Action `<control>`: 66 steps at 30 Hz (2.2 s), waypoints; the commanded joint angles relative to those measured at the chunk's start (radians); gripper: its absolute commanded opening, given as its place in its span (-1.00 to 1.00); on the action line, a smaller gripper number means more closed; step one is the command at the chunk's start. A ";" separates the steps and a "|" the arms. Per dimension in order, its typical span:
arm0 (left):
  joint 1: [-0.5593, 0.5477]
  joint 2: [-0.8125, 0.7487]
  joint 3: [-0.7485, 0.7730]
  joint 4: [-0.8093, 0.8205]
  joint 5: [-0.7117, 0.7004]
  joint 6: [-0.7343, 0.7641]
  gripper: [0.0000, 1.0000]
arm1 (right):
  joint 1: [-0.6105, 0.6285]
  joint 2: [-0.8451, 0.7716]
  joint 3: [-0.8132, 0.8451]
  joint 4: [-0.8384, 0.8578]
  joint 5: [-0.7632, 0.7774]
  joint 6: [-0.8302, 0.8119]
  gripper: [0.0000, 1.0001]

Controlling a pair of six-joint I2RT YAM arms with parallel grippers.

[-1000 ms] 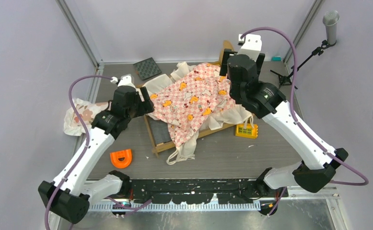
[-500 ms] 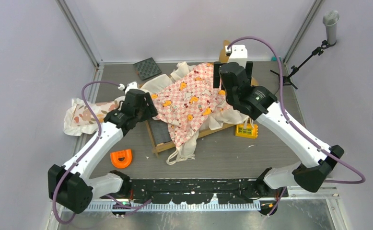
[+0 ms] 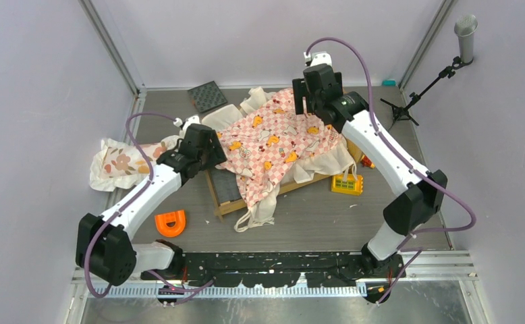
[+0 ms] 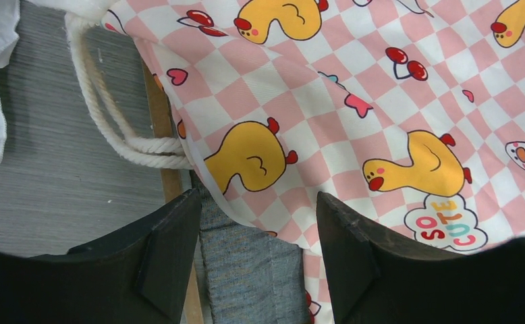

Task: Set up the pet bed
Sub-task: Adjust the mattress on the bed frame.

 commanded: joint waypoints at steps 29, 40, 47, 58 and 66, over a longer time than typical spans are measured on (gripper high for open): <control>-0.004 0.168 0.032 0.142 -0.032 0.021 0.36 | -0.168 0.546 0.387 -0.052 -0.109 -0.308 0.71; -0.004 0.184 0.065 0.145 -0.045 0.041 -0.16 | -0.197 0.566 0.433 -0.103 -0.234 -0.254 -0.32; -0.004 0.174 0.119 0.120 -0.039 0.078 -0.72 | -0.199 0.496 0.437 -0.107 -0.218 -0.212 -0.99; -0.004 0.017 0.339 -0.017 -0.007 0.297 -1.00 | -0.159 0.198 0.420 -0.103 -0.211 -0.167 -0.99; -0.004 -0.103 0.477 -0.151 0.028 0.380 -1.00 | -0.107 -0.013 0.383 -0.101 -0.193 -0.147 -0.98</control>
